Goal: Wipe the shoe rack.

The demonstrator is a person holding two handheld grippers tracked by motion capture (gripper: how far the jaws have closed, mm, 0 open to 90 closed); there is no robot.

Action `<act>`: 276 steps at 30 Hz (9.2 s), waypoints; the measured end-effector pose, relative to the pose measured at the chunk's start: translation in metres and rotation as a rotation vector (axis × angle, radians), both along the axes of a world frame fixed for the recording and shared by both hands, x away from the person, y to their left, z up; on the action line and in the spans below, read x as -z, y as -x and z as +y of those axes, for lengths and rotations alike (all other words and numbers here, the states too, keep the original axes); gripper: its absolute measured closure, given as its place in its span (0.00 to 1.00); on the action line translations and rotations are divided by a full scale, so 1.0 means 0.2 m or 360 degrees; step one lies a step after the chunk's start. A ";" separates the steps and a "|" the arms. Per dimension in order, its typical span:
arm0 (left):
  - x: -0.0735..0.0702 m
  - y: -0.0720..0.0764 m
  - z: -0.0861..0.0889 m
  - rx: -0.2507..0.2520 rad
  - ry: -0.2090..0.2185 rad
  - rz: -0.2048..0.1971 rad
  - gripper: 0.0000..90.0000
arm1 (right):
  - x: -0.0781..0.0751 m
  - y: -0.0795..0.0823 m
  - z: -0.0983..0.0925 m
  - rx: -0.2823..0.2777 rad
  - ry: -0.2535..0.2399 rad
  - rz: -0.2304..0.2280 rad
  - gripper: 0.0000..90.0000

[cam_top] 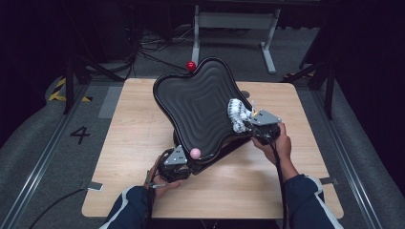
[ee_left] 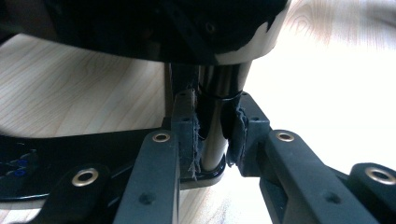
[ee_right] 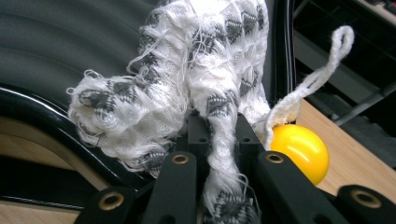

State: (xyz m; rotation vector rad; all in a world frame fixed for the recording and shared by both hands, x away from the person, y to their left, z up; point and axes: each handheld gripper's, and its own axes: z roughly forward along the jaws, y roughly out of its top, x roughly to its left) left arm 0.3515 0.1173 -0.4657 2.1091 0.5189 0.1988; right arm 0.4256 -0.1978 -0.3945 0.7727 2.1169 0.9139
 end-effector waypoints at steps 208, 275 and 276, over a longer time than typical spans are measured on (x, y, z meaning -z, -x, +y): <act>0.00 0.02 0.02 0.0042 0.0001 0.0026 0.82 | -0.12 -0.12 0.12 -0.0020 0.0137 0.0066 0.91; 0.00 0.01 0.02 0.0080 -0.0008 0.0044 0.82 | -0.18 -0.23 0.16 0.0032 0.0129 0.0058 0.91; 0.00 0.01 0.01 0.0081 -0.0009 0.0045 0.82 | -0.18 -0.23 0.16 0.0029 0.0134 0.0050 0.91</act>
